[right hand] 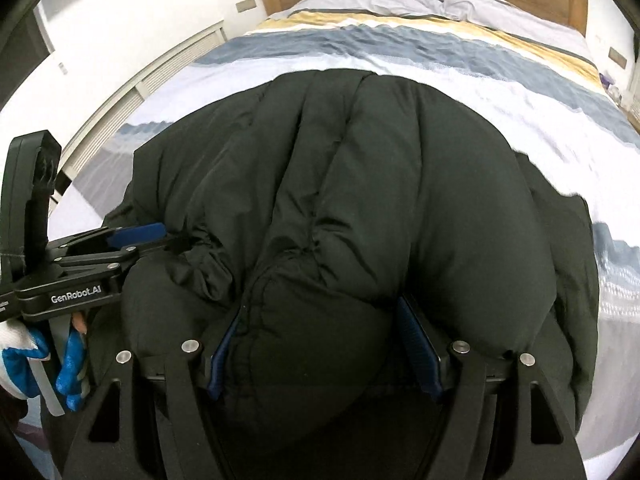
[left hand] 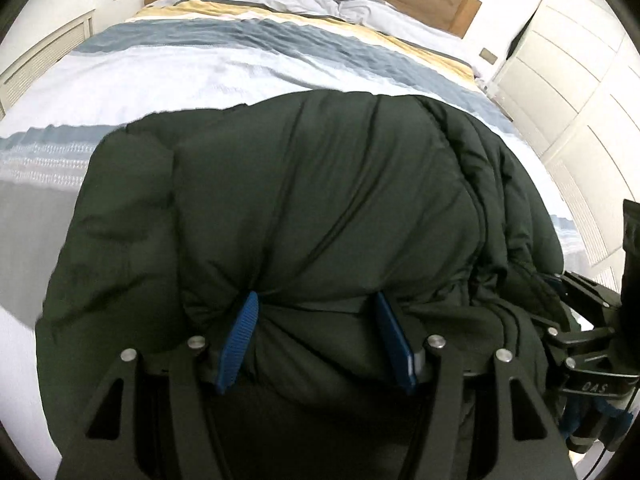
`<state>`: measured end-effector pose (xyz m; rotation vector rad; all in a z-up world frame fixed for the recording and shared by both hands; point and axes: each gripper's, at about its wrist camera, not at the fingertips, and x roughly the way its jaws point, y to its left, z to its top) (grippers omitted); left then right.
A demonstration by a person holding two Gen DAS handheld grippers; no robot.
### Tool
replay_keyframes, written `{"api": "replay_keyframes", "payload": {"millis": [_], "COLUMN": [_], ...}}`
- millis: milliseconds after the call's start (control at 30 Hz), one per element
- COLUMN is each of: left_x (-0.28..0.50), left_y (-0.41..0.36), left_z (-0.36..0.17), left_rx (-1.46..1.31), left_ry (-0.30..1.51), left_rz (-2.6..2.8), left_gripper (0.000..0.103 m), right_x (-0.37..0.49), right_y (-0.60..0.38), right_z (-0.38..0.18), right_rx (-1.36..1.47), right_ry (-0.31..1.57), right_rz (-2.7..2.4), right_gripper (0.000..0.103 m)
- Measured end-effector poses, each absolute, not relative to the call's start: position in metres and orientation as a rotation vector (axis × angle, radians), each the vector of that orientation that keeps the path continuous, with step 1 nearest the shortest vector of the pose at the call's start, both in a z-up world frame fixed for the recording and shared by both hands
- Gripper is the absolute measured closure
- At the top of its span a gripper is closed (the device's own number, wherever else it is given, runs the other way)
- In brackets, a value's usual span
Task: Fold large clothes
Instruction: 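Press the folded jacket flat with both tools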
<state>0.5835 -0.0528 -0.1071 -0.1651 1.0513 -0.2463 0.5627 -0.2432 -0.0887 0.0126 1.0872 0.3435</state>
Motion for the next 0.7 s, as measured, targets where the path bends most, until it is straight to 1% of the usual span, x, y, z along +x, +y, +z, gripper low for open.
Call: {"api": "replay_keyframes", "payload": {"millis": [333,467,700], "left_x": [0.56,0.555,0.534], "left_y": [-0.064,-0.063,-0.059], "left_z": [-0.125,-0.121,-0.106], "left_rx": [-0.087,-0.096,-0.109], "left_ry": [1.0,1.004,0.993], "left_rz": [-0.241,-0.227,-0.199], "left_gripper": [0.042,0.042,0.037], "right_x": [0.55,0.546,0.522], "right_y": [-0.246,-0.247,-0.252], "right_z": [-0.112,-0.105,-0.087], "right_rx": [0.015,0.029,0.037], "right_ry": [1.096,1.11,1.109], "right_rz": [0.33,0.307,0.287], "right_gripper": [0.031,0.031,0.03]}}
